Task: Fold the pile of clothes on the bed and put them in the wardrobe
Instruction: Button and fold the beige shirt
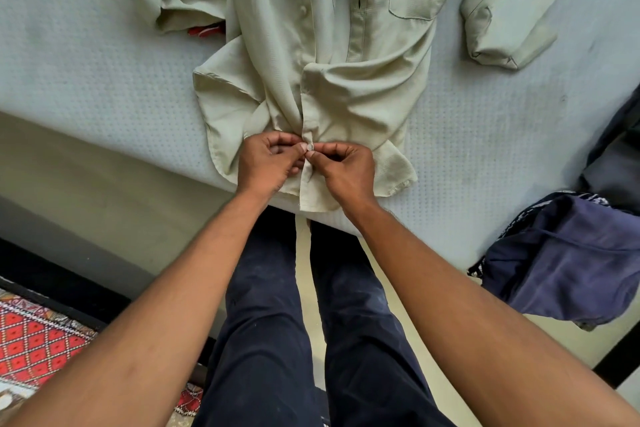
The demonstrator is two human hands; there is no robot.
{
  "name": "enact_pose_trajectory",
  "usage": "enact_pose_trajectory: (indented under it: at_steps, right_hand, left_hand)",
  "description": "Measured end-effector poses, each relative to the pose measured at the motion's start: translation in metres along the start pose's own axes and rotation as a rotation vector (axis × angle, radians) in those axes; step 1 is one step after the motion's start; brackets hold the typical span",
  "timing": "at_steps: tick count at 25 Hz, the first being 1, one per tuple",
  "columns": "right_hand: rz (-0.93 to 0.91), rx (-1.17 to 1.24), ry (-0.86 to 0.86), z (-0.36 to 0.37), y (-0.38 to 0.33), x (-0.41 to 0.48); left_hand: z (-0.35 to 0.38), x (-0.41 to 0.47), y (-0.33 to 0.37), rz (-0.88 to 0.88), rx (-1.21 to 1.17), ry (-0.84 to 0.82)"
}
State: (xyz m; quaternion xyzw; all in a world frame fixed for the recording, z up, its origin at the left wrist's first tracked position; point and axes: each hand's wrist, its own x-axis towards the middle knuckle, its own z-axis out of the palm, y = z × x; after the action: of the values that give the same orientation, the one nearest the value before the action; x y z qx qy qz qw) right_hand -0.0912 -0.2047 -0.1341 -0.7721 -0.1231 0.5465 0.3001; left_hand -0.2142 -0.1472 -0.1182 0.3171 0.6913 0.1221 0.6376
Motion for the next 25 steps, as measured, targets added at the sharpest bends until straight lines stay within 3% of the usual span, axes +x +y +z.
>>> enact_pose_trajectory:
  at_steps: [4,8,16,21,23,25]
  right_hand:
    - [-0.057,-0.083,0.009,0.001,-0.003,-0.001]
    - [-0.063,-0.086,0.038,0.002,-0.005,-0.003]
    - [0.058,0.023,-0.113,-0.012,-0.016,-0.001]
    - [0.181,0.112,-0.216,-0.019,-0.031,-0.001]
    - [0.218,0.030,-0.226,-0.021,-0.033,0.002]
    - [0.229,-0.241,-0.330,-0.028,-0.038,0.002]
  left_hand:
    - [0.008,-0.007,-0.010,0.043,-0.099,0.162]
    - [0.007,-0.007,-0.013,0.161,0.135,0.118]
    - [-0.002,0.001,0.001,0.247,0.460,-0.038]
    - [-0.010,0.007,0.008,0.105,0.289,-0.168]
    - [-0.015,0.008,0.012,0.102,0.371,-0.208]
    - [-0.021,0.007,0.021,0.129,0.658,-0.334]
